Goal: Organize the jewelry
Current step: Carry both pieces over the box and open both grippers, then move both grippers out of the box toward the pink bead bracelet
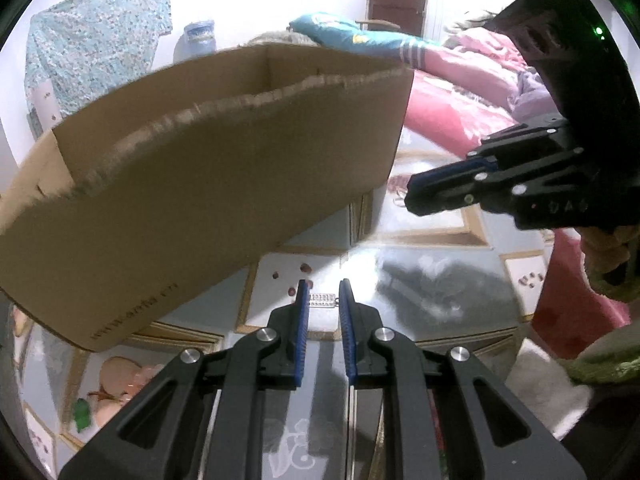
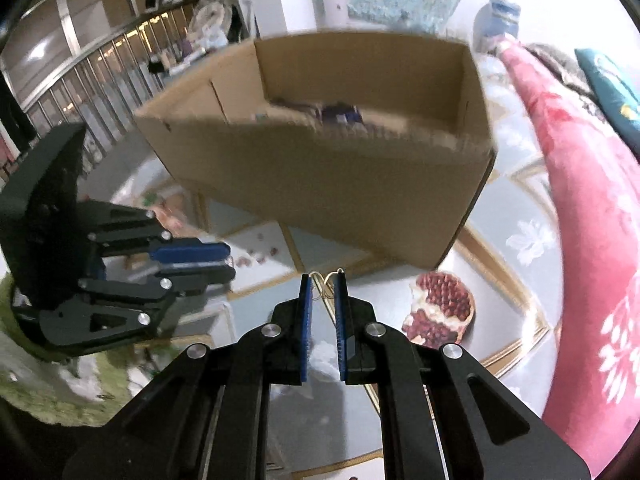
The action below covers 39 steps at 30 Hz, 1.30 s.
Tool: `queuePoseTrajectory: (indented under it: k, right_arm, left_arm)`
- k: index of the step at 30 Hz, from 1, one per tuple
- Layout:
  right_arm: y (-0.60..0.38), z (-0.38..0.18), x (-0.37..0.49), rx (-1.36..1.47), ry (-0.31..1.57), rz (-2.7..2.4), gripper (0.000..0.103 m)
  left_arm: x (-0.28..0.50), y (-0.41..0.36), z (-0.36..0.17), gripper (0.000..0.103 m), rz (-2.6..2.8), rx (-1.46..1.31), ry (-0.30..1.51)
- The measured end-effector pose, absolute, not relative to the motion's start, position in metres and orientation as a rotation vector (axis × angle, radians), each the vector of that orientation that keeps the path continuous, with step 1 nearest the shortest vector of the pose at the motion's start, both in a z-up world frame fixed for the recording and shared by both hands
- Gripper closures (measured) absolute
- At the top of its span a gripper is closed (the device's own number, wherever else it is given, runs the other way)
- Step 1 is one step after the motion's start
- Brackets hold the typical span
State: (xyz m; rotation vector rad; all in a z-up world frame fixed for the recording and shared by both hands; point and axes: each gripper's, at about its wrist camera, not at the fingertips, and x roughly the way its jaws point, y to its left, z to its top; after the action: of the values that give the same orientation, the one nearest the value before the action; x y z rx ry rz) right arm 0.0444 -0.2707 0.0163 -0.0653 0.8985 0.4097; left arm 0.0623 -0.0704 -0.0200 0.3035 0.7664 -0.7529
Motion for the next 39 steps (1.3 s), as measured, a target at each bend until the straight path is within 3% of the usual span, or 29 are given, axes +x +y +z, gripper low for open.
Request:
queuePoseTrajectory:
  k: [12, 25, 39]
  right_arm:
    - [-0.255, 0.083, 0.080, -0.068, 0.701, 0.451, 0.094]
    - [-0.256, 0.051, 0.161, -0.044, 0.851, 0.400, 0.094]
    - [-0.302, 0.083, 0.124, 0.093, 0.714, 0.406, 0.091]
  left_arm:
    - [0.085, -0.049, 0.076, 0.089, -0.758, 0.228, 0.551]
    - [0.183, -0.065, 0.032, 0.088, -0.633, 0.193, 0.791]
    - [0.165, -0.037, 0.054, 0.076, -0.588, 0.136, 0.712]
